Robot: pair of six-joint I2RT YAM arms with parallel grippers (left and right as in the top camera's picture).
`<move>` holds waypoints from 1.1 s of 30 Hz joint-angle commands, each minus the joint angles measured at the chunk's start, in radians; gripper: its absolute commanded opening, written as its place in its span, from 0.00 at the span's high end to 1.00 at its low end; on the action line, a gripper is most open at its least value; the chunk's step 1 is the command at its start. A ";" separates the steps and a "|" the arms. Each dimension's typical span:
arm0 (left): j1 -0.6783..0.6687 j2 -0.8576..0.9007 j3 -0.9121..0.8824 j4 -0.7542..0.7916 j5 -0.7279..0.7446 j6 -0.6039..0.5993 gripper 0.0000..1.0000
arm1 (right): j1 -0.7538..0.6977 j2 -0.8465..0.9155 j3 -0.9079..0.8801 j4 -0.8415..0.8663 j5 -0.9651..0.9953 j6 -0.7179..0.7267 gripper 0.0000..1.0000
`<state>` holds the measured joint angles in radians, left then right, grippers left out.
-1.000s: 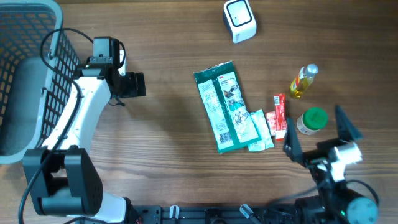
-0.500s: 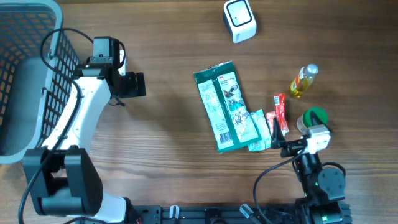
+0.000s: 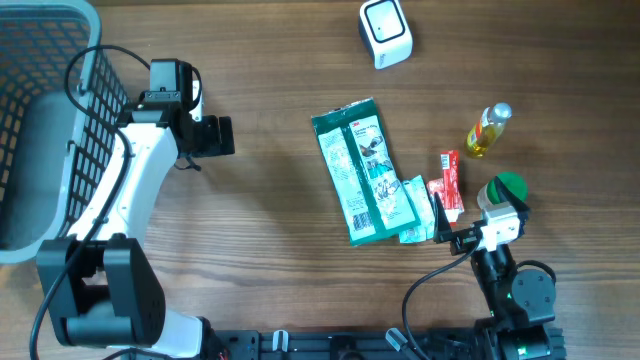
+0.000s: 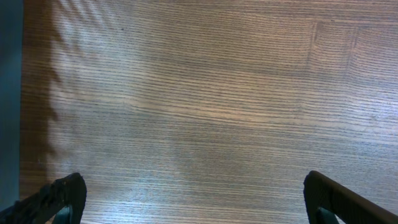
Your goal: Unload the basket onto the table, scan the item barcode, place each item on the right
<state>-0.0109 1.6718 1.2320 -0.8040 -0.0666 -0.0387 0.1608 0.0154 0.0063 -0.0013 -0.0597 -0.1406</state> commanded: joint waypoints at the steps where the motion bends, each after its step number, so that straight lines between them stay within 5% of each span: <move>1: 0.005 -0.002 0.009 0.003 -0.002 0.005 0.00 | -0.005 -0.012 -0.001 0.003 -0.016 -0.016 0.00; 16: 0.002 -0.066 0.009 0.003 -0.002 0.005 0.00 | -0.005 -0.011 -0.001 0.003 -0.016 -0.016 0.00; 27: 0.003 -0.835 0.009 0.002 -0.002 0.005 0.00 | -0.005 -0.011 -0.001 0.003 -0.016 -0.016 0.00; 33: 0.002 -1.070 0.000 -0.016 -0.003 0.005 0.00 | -0.005 -0.011 -0.001 0.003 -0.016 -0.016 0.00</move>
<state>-0.0109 0.6643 1.2415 -0.8005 -0.0662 -0.0387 0.1608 0.0154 0.0063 -0.0010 -0.0597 -0.1444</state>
